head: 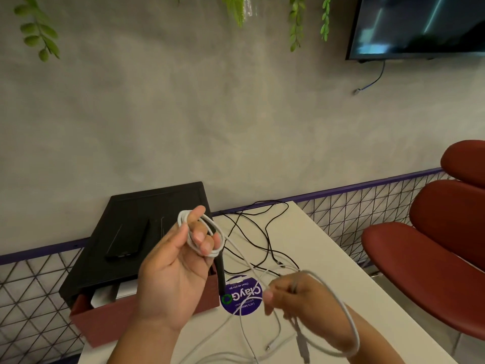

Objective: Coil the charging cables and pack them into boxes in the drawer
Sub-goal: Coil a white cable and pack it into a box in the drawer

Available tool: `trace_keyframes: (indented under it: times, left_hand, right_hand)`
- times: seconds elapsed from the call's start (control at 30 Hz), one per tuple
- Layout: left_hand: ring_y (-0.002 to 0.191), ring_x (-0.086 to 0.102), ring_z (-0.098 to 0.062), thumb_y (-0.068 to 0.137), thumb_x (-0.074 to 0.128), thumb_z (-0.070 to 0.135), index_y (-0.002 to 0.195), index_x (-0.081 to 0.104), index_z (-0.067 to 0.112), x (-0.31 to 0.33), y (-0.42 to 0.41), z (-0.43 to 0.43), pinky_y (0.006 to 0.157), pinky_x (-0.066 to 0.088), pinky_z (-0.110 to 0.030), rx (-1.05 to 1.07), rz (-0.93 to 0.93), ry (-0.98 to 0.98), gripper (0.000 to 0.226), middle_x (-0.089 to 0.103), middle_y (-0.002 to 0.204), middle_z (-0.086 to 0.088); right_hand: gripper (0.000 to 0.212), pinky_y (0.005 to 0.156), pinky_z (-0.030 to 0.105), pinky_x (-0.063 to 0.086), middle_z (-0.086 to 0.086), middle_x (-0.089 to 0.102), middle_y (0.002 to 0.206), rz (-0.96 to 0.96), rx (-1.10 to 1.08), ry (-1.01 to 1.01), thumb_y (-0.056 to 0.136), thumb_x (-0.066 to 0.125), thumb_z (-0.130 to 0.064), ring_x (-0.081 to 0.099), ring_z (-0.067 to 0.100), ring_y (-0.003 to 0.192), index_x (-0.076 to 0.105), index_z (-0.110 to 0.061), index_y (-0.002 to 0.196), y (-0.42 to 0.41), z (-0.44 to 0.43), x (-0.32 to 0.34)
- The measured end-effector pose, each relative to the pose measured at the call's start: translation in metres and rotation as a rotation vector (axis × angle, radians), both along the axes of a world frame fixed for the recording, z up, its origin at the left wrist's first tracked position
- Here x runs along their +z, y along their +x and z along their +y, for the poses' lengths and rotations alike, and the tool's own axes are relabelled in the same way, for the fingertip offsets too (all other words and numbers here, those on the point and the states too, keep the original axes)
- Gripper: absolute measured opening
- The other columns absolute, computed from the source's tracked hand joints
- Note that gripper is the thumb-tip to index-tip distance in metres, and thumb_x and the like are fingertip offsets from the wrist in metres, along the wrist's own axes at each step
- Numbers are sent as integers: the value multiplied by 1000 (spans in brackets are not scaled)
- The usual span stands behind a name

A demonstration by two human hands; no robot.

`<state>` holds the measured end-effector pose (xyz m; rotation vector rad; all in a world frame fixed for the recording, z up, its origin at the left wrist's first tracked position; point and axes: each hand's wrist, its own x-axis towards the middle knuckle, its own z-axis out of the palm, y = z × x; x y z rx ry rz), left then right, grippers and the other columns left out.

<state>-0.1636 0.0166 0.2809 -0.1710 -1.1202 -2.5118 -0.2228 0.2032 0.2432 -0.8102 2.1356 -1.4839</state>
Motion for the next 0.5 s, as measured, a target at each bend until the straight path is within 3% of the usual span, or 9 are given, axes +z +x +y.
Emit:
trace_keyframes:
  times: [0.1,0.2,0.27,0.33,0.37,0.43,0.5]
  left_hand:
    - [46,50,-8,77,48,21,132,43,0,2,-2,7,69,57,-22,98,-51,-100,59,50,54,0]
    - [48,52,-9,76,56,31,136,39,3,-2,-2,9,71,56,-21,101,-51,-190,68,51,56,1]
    - [52,54,-10,82,51,25,133,41,11,-5,-2,12,76,55,-23,104,-43,-318,54,52,56,1]
    - [63,61,-7,91,48,27,123,48,19,-12,-1,17,87,48,-23,144,-77,-579,33,58,59,4]
    - [70,63,-2,91,45,32,122,50,20,-16,-1,19,87,46,-17,153,-110,-736,33,61,63,5]
    - [78,61,5,91,40,36,129,47,24,-21,0,25,74,46,-9,181,-174,-1041,40,63,74,7]
    - [69,57,2,91,38,40,124,38,47,-27,1,27,69,48,-16,160,-178,-1171,34,59,75,6]
  right_hand:
    - [31,57,14,35,-12,46,51,19,161,104,90,59,-29,42,0,55,63,-30,59,10,0,12]
    - [28,57,10,35,-14,49,52,20,268,120,90,58,-28,44,-2,56,62,-32,62,16,0,23]
    - [28,57,11,34,-15,49,52,31,328,129,90,58,-28,44,-2,57,61,-34,63,18,0,29]
    - [25,59,12,34,-15,49,53,8,397,135,90,57,-27,44,-1,58,59,-33,66,19,0,33]
    - [24,59,11,35,-16,49,53,-29,433,111,89,57,-24,45,-1,58,58,-32,67,20,0,35]
    - [22,56,9,35,-16,49,51,-88,480,35,85,55,-17,44,-2,54,59,-28,66,21,0,40]
    - [23,53,11,36,-14,52,49,-167,446,-92,77,55,-14,44,-1,49,64,-26,58,21,0,41]
